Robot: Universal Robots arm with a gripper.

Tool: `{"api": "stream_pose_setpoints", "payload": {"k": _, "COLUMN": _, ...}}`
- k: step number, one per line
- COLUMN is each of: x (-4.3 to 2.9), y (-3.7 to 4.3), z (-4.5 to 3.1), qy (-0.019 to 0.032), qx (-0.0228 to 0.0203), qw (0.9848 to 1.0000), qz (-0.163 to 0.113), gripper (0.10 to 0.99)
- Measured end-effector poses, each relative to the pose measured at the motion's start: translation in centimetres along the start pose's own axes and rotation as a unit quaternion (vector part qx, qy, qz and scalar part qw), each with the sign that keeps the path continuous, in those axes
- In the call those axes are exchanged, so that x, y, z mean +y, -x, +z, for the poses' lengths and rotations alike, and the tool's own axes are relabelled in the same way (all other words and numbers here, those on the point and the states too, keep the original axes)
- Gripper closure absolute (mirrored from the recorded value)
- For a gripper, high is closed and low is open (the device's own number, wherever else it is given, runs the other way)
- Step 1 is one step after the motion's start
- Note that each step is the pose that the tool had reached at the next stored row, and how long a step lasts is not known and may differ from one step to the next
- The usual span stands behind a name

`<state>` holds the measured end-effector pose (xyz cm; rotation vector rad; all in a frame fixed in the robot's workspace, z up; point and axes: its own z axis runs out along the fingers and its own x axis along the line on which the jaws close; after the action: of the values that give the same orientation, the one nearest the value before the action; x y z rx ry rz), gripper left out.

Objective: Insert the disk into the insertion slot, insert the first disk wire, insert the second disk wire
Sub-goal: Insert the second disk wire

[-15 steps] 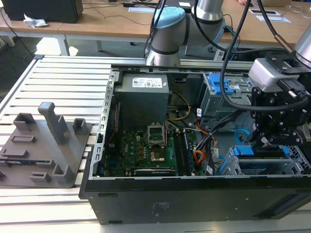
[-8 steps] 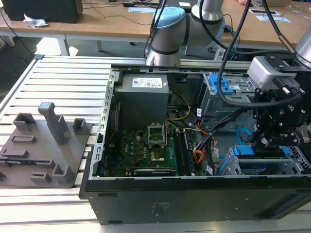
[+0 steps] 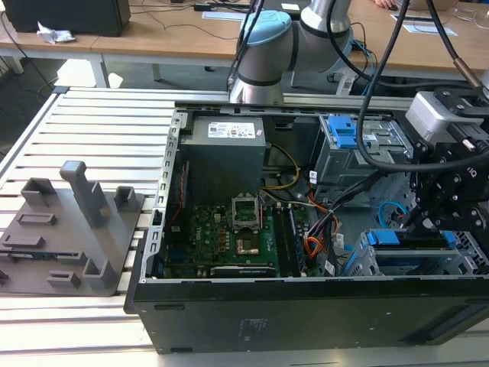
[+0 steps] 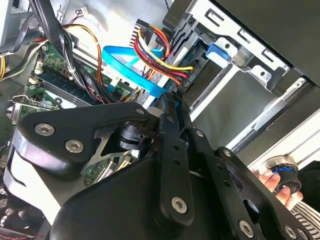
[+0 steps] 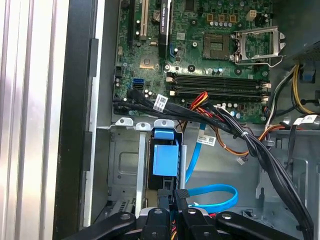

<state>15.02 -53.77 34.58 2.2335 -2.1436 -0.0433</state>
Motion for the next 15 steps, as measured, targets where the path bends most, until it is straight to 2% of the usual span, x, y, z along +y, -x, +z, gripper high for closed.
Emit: {"api": "stream_pose_setpoints", "payload": {"k": 15, "x": -0.05, "y": -0.24, "z": 0.49, "qy": 0.0000, "qx": -0.0005, "qw": 1.0000, "qz": 0.001, "gripper": 0.922}}
